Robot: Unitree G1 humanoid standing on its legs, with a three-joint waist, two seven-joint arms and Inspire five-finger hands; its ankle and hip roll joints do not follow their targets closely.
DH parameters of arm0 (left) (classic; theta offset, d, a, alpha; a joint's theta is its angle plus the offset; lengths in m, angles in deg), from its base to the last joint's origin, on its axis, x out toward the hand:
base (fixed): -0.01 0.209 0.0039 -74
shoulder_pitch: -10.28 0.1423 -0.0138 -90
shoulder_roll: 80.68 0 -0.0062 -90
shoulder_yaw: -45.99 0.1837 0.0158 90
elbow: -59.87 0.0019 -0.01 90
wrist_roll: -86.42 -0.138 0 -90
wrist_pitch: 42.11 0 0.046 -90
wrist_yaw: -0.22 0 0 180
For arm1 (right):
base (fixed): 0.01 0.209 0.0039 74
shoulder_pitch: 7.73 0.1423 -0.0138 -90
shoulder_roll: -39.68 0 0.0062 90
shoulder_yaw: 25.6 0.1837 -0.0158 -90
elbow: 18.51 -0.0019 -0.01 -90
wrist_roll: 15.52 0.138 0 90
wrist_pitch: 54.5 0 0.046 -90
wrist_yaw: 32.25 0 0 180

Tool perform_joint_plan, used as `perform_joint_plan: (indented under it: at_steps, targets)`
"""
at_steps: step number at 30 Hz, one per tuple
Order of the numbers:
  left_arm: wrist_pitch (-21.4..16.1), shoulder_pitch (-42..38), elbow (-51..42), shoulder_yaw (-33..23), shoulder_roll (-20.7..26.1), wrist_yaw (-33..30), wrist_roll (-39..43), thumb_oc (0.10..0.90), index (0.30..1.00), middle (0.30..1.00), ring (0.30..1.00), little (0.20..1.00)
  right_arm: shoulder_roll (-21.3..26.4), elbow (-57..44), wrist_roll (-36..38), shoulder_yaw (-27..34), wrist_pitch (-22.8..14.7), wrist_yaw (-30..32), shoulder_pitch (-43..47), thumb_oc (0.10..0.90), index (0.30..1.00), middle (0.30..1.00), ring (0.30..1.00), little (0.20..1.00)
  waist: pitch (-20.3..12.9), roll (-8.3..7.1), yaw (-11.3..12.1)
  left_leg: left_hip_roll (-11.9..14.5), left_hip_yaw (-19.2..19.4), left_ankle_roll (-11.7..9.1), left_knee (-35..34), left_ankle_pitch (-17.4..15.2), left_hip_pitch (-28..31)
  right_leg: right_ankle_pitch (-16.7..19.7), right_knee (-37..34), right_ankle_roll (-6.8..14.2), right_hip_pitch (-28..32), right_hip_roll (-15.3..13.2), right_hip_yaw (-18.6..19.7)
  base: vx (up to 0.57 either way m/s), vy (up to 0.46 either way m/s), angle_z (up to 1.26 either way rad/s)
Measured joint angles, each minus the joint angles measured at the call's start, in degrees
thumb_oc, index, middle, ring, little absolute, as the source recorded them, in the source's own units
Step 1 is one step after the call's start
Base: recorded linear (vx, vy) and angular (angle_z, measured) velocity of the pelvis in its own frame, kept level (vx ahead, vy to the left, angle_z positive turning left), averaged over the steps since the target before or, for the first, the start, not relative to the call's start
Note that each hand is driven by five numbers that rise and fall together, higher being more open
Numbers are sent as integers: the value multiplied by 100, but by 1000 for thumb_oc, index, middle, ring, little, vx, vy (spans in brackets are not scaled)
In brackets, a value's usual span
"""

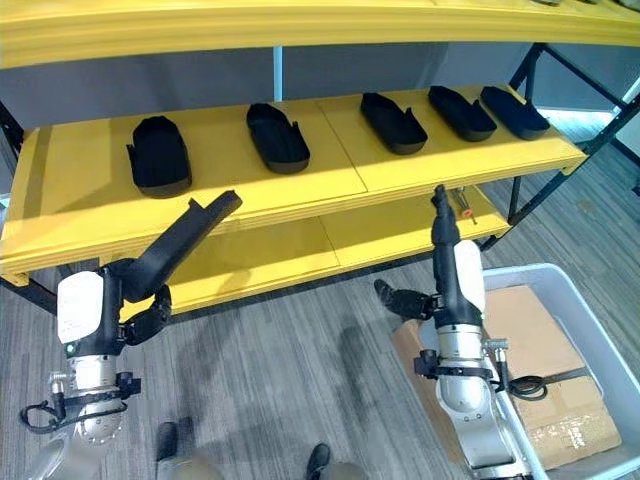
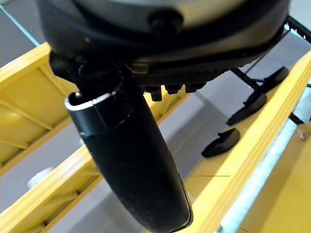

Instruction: Move parts from the plastic box to the shelf.

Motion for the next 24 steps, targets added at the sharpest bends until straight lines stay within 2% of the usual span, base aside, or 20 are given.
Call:
perform_joint_plan:
  at_steps: [1, 2, 3, 4, 6, 7, 8, 9, 10, 11, 12, 13, 14, 15, 16, 19, 21, 24]
  targets:
    - [-1, -96, -3, 141, -18, 0, -5, 400, 300, 300, 300, 300, 54, -41, -2, 69, 1, 41, -3, 900, 1000, 1000, 1000, 1000, -49, 262, 2, -350, -60, 147, -183, 139, 230, 151, -165, 246, 124, -89, 31, 221, 533, -6]
    - [18, -400, 10, 392, 81, 16, -9, 400, 300, 300, 300, 300, -203, -108, -3, 64, 91, 87, -80, 900, 1000, 1000, 1000, 1000, -85, 107, 25, -1152, -226, -39, -195, 238, 394, 354, -252, 530, 292, -689, 85, 233, 610, 35]
    - [20, -587, 10, 520, 92, 3, -8, 400, 300, 300, 300, 300, -281, -243, -7, 6, 114, 87, -173, 900, 1000, 1000, 1000, 1000, -81, -46, 29, -1526, -265, 179, 24, 150, 300, 454, -214, 432, 319, -1091, 87, 144, 481, 50]
    - [-34, -614, -11, 526, 105, 2, -9, 400, 300, 300, 300, 300, -269, -251, -12, -153, 80, 70, -161, 900, 1000, 1000, 1000, 1000, -105, -89, 12, -1750, -257, 258, 68, 137, 295, 581, -140, 282, 309, -1262, 109, 112, 375, 39]
    - [-72, -670, -82, 539, 327, -2, -19, 400, 300, 300, 300, 300, -310, -275, -127, -405, 87, 28, -93, 900, 1000, 1000, 1000, 1000, -137, -186, 206, -2109, -184, 620, 484, -131, 112, 1206, -50, 172, 235, -1571, 124, 138, 435, 15]
    - [-74, -613, -148, 437, 494, -7, -21, 400, 300, 300, 300, 300, -444, -286, -225, -531, 87, -24, 9, 900, 1000, 1000, 1000, 1000, -152, -259, 367, -2377, -98, 833, 614, -283, 74, 1677, 83, 193, 109, -1793, 273, 171, 547, 7]
    - [-71, -573, -144, 356, 523, -13, -21, 400, 300, 300, 300, 300, -526, -286, -250, -582, 94, -24, 65, 900, 1000, 1000, 1000, 1000, -154, -298, 401, -2477, -72, 911, 652, -319, 77, 1841, 170, 184, 37, -1907, 334, 168, 486, 0]
    - [-40, -512, -145, 266, 505, -13, -25, 400, 300, 300, 300, 300, -553, -281, -293, -656, 137, -26, 157, 900, 1000, 1000, 1000, 1000, -138, -326, 432, -2573, -23, 1074, 721, -368, 87, 2066, 486, 174, -155, -2079, 472, 118, 367, 4]
    - [36, -449, -151, 230, 500, -10, -24, 400, 300, 300, 300, 300, -588, -271, -353, -699, 164, -33, 154, 900, 1000, 1000, 1000, 1000, -142, -333, 446, -2664, 5, 1161, 681, -389, 188, 1938, 1025, 341, -428, -2173, 601, 121, 360, -1]
    - [93, -337, -161, 141, 514, -10, -18, 400, 300, 300, 300, 300, -600, -268, -356, -815, 176, -44, 145, 900, 1000, 1000, 1000, 1000, -128, -408, 509, -2821, 65, 1327, 694, -463, 322, 2111, 1268, 425, -502, -2090, 527, 169, 404, -3]
    - [141, -268, -174, 134, 506, -7, -20, 400, 300, 300, 300, 300, -567, -248, -365, -838, 175, -61, 151, 900, 1000, 1000, 1000, 1000, -112, -406, 513, -2844, 81, 1380, 627, -471, 473, 2249, 1563, 466, -561, -2286, 569, 129, 222, 3]
    - [161, -255, -183, 125, 497, 2, -28, 400, 300, 300, 300, 300, -580, -226, -364, -827, 184, -78, 121, 900, 1000, 1000, 1000, 1000, -95, -382, 473, -2889, -16, 1590, 625, -535, 563, 1770, 2086, 625, -716, -2220, 615, 195, 274, 6]
    - [193, -248, -186, 110, 471, -11, -17, 400, 300, 300, 300, 300, -584, -238, -375, -825, 175, -124, 44, 900, 1000, 1000, 1000, 1000, -30, -299, 450, -2868, -169, 1746, 527, -599, 703, 999, 2701, 667, -899, -1829, 724, 125, 136, 22]
    - [232, -274, -187, 131, 455, -9, -15, 400, 300, 300, 300, 300, -596, -240, -386, -823, 176, -151, -41, 900, 1000, 1000, 1000, 1000, -14, -310, 379, -2834, -230, 1793, 376, -530, 840, 562, 3032, 539, -994, -1508, 709, 156, 88, 0]
    - [223, -197, -226, 100, 509, -9, -28, 400, 300, 300, 300, 300, -502, -250, -399, -827, 174, -219, -112, 900, 1000, 1000, 1000, 1000, 11, -305, 343, -2834, -69, 1770, 60, -407, 1064, 78, 2684, 556, -1311, -920, 474, 138, 26, 6]
    - [213, -173, -242, 137, 393, 6, -56, 400, 300, 300, 300, 300, -407, -259, -404, -752, 186, -212, -129, 900, 1000, 1000, 1000, 1000, 14, -362, 177, -3056, -51, 1631, 69, -498, 1037, 250, 1486, 483, -1608, -849, -134, 103, -36, 6]
    - [221, -181, -240, 207, 349, 20, -63, 400, 300, 300, 300, 300, -359, -257, -404, -775, 188, -219, -120, 900, 1000, 1000, 1000, 1000, 27, -342, 130, -3114, -206, 1642, 69, -474, 1064, 498, 1017, 398, -1669, -806, -137, 126, -130, 31]
    - [182, -334, -222, 448, 304, 52, -66, 400, 300, 300, 300, 300, -243, -255, -404, -779, 187, -230, -101, 900, 1000, 1000, 1000, 1000, 56, -264, 30, -3128, -581, 1634, 56, -479, 1063, 698, 175, 413, -1411, -457, 351, 197, -131, 61]
